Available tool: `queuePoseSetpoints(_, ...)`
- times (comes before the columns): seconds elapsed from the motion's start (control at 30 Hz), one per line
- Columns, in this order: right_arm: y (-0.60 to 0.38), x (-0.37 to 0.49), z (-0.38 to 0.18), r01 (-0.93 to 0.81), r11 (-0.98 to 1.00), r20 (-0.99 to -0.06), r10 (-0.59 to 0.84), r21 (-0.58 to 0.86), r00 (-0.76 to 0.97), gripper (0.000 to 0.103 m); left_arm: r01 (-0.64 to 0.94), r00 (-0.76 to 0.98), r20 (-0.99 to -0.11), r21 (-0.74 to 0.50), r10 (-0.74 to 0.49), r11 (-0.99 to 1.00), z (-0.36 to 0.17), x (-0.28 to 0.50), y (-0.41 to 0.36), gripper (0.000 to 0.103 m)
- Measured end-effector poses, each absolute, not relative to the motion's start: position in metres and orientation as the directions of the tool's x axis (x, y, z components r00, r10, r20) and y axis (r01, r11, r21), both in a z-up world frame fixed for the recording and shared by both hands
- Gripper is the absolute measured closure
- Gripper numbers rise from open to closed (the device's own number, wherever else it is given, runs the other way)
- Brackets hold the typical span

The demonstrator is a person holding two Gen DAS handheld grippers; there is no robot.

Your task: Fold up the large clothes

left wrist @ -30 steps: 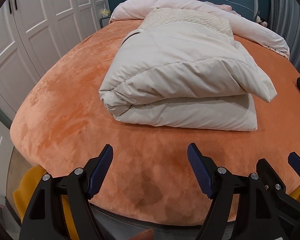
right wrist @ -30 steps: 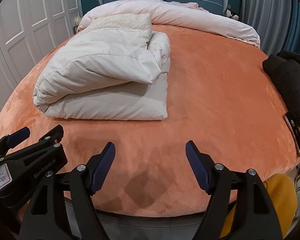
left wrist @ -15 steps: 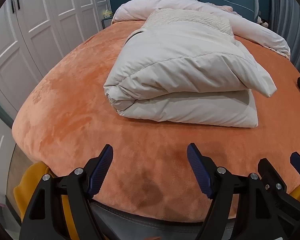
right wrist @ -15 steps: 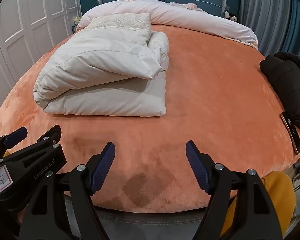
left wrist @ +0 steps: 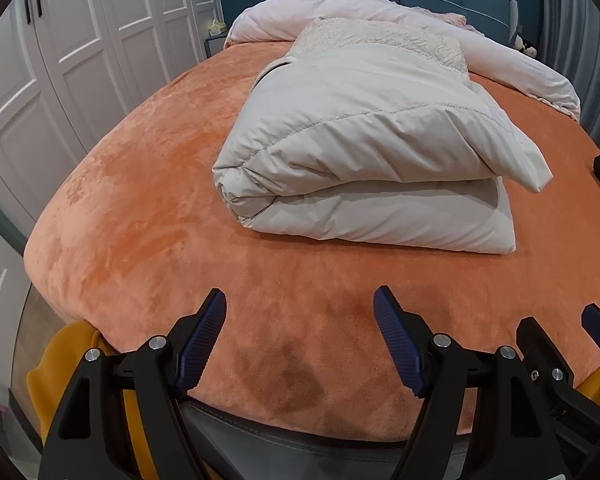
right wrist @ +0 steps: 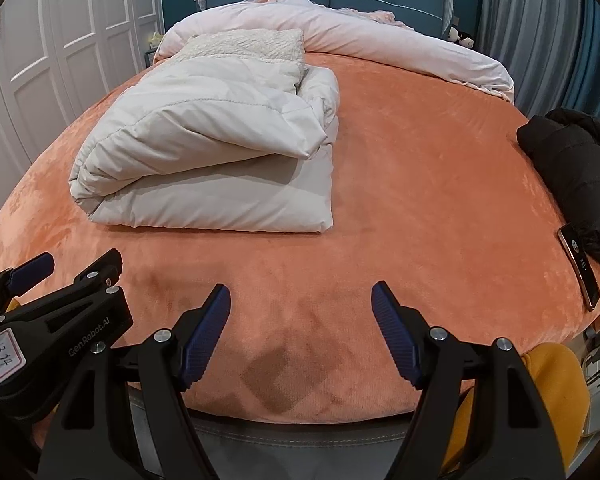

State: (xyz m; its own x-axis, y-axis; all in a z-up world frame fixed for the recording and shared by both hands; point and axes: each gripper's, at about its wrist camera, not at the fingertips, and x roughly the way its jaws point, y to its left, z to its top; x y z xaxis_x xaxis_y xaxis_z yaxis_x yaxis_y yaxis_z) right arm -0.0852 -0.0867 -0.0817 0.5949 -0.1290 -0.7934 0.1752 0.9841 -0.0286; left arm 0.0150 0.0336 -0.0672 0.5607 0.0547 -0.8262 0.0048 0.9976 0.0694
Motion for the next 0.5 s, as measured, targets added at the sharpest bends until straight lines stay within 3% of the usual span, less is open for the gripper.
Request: queuePoseSetpoints(0.5,-0.0849,-0.0866,-0.0811,0.181,0.983,-0.793,-0.133,-0.029,0.594,0.033,0.004,0.553,-0.832,0.066,0.053,0.998,-0.0673,0.0145,0.0341,0.032)
